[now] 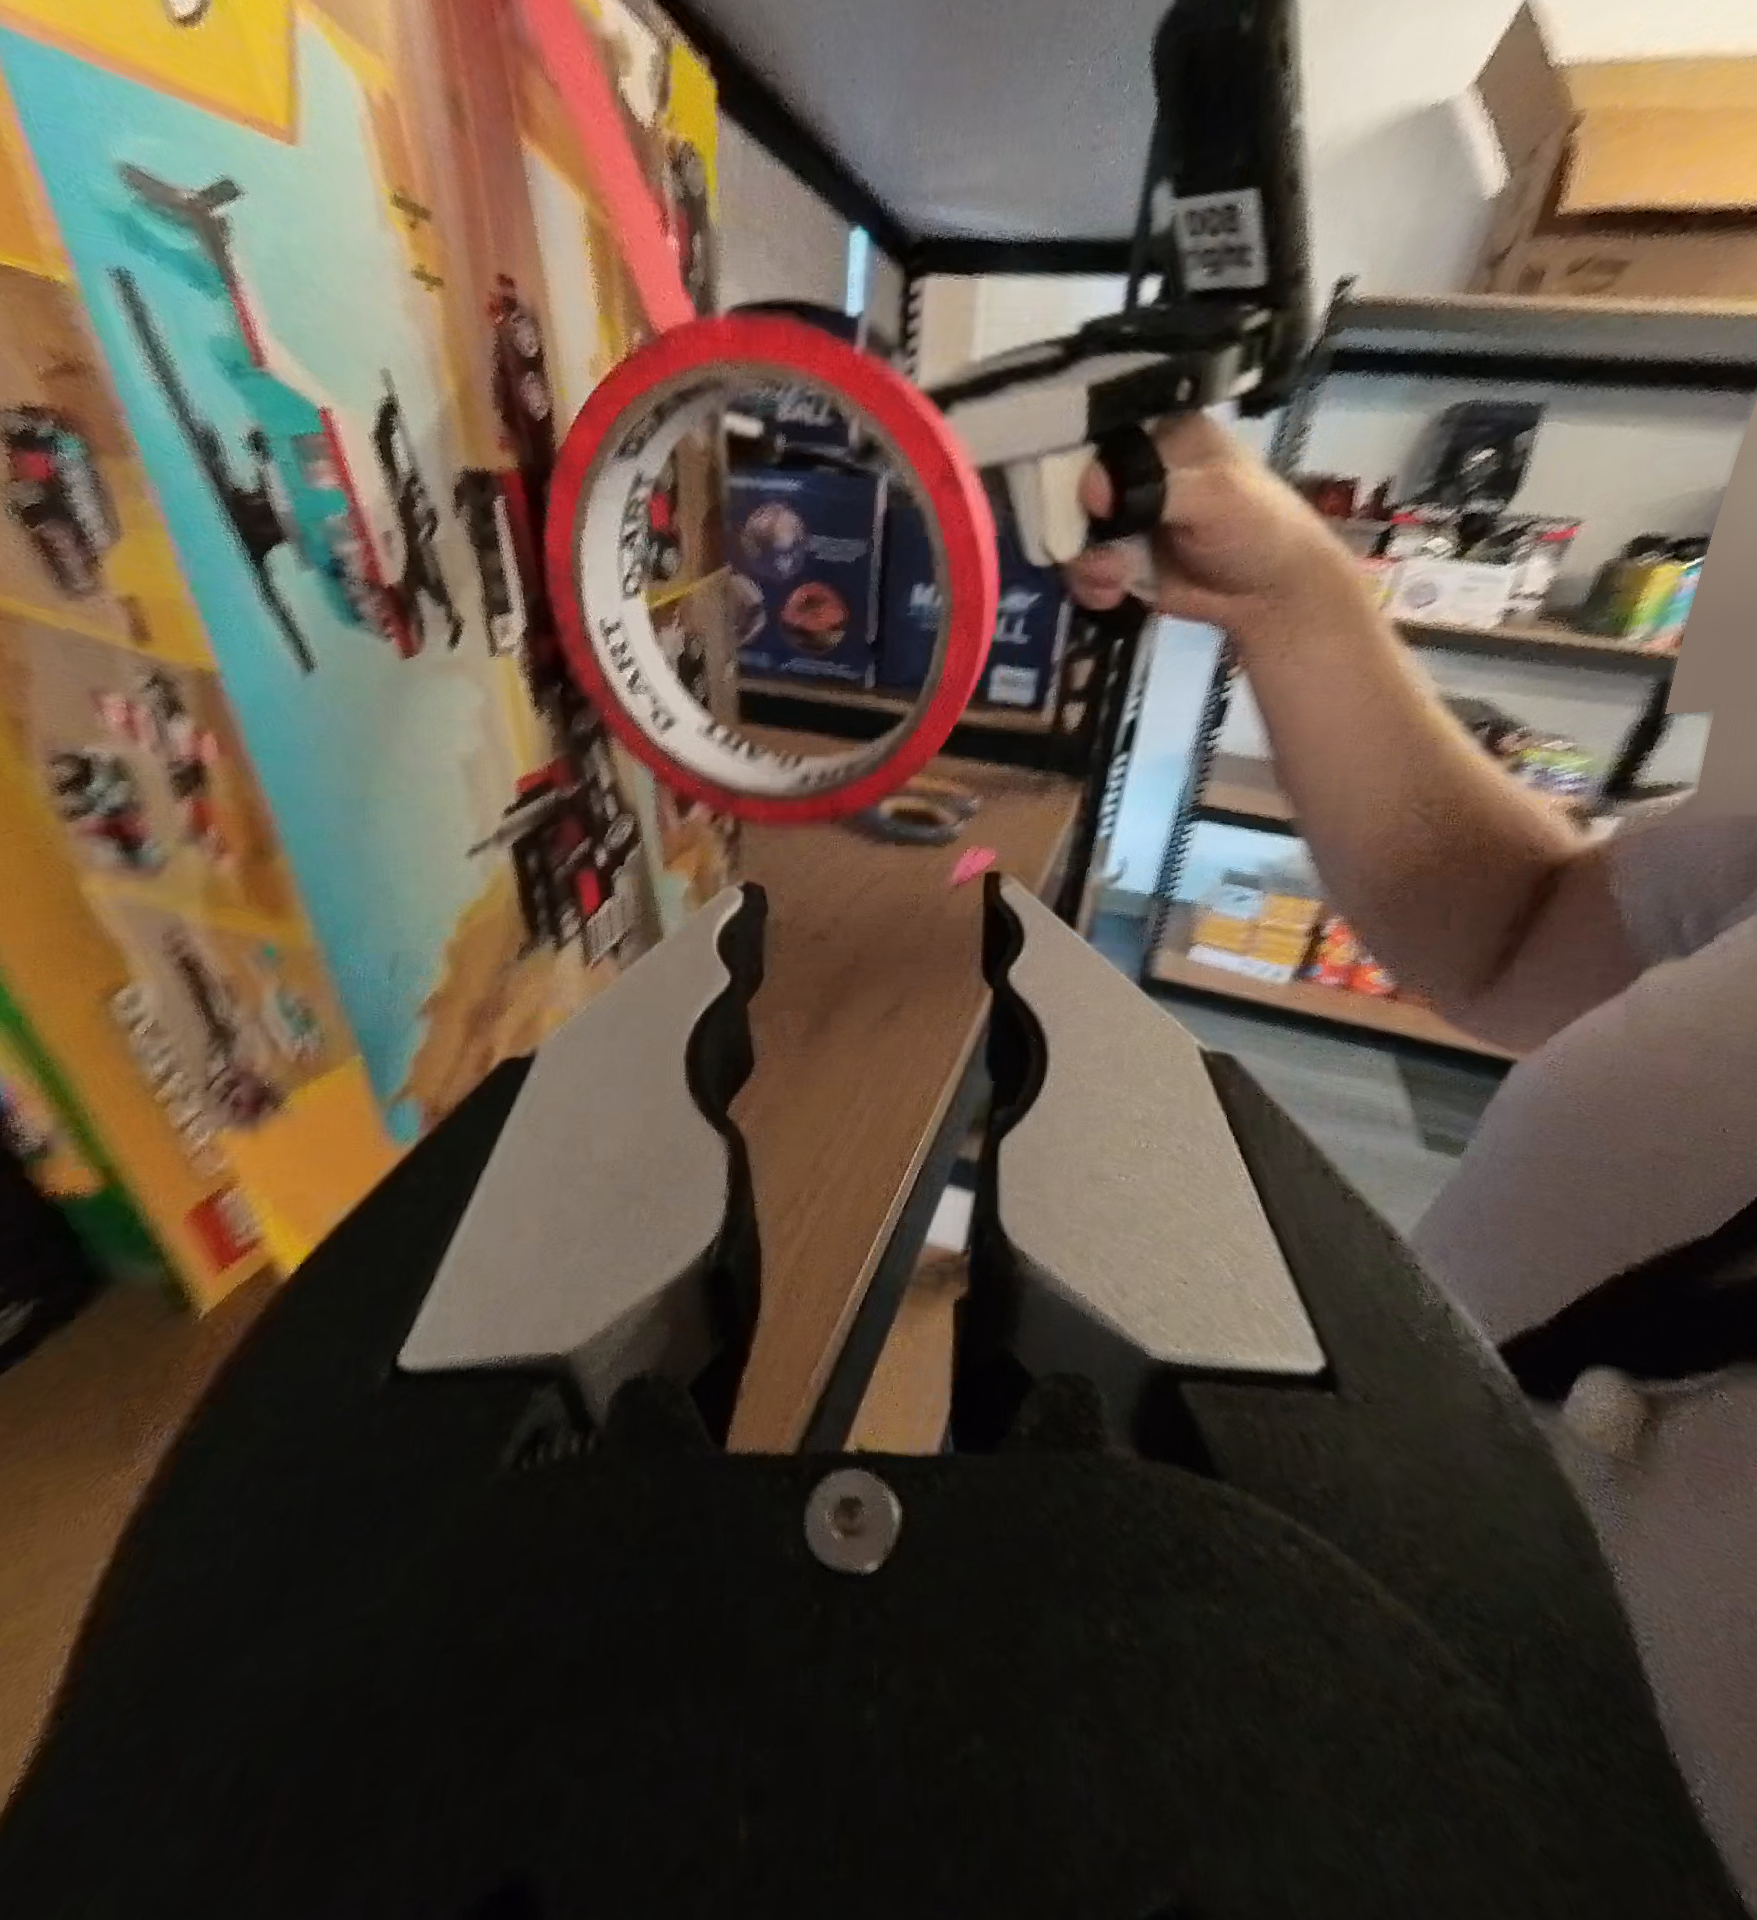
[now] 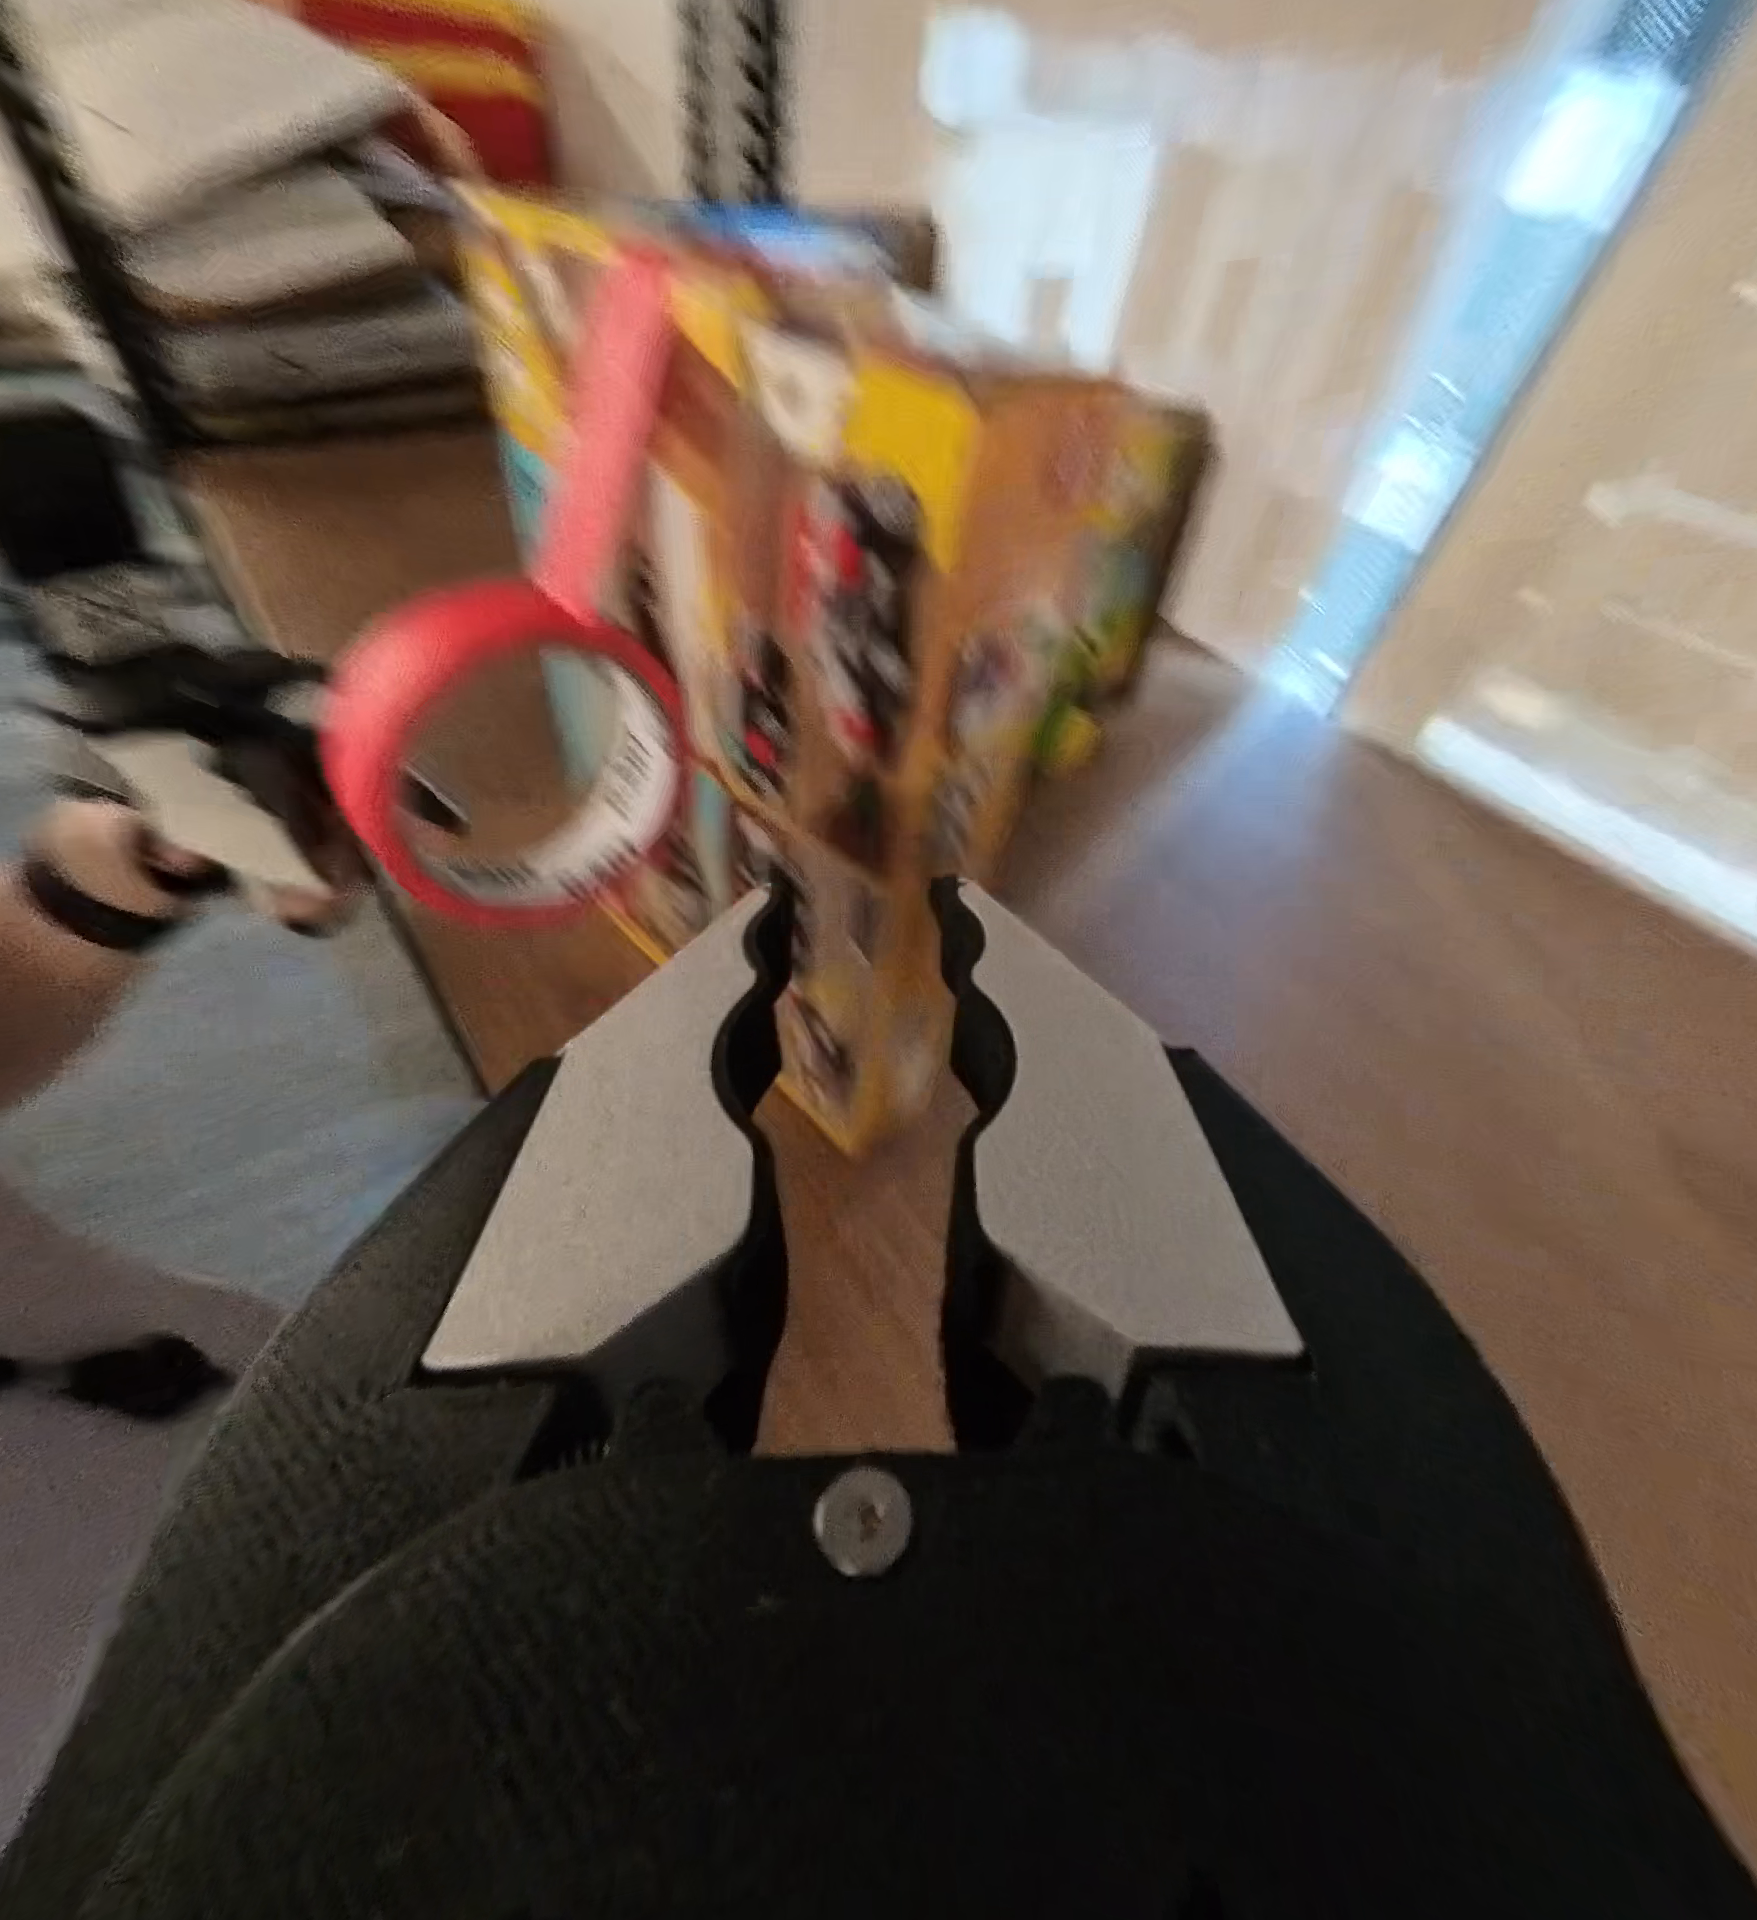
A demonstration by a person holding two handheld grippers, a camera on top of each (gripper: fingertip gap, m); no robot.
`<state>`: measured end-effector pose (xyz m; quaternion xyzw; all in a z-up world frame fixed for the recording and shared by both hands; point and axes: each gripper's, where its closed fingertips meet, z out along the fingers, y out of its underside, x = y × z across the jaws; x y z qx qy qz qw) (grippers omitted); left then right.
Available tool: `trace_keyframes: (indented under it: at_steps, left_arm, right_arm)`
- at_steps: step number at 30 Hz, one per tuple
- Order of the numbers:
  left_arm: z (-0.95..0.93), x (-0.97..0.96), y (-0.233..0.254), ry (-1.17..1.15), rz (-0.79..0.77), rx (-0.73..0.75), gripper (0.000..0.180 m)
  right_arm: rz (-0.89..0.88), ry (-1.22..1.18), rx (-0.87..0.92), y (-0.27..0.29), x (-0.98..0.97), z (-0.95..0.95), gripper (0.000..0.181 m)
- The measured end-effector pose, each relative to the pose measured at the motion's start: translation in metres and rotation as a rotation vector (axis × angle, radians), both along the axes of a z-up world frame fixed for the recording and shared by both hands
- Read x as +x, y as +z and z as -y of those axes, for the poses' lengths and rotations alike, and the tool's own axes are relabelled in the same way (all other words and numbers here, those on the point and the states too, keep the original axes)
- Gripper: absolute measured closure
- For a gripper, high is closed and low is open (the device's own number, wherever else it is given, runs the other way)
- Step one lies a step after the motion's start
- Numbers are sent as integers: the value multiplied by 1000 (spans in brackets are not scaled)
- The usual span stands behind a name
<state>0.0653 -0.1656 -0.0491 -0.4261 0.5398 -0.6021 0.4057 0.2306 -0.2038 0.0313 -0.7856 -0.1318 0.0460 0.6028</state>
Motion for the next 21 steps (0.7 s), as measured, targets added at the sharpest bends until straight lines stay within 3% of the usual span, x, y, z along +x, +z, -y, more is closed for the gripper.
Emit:
trace_keyframes:
  at_steps: [4, 10, 15, 16, 21]
  left_arm:
    - [-8, -28, -29, 97, -73, 58, 142]
    - [12, -35, -48, 108, -144, 97, 143]
    - [38, -21, -44, 79, -156, 132, 144]
    - [43, -19, -45, 71, -159, 128, 144]
    - [75, -4, -49, 53, -175, 59, 147]
  right_arm:
    - [29, -361, -200, -81, 79, 54, 154]
    - [-87, -623, -306, -152, 134, 88, 154]
    - [-204, -657, -405, -182, 143, 87, 153]
    - [-190, -657, -441, -188, 143, 88, 144]
    - [-112, -629, -471, -188, 143, 82, 158]
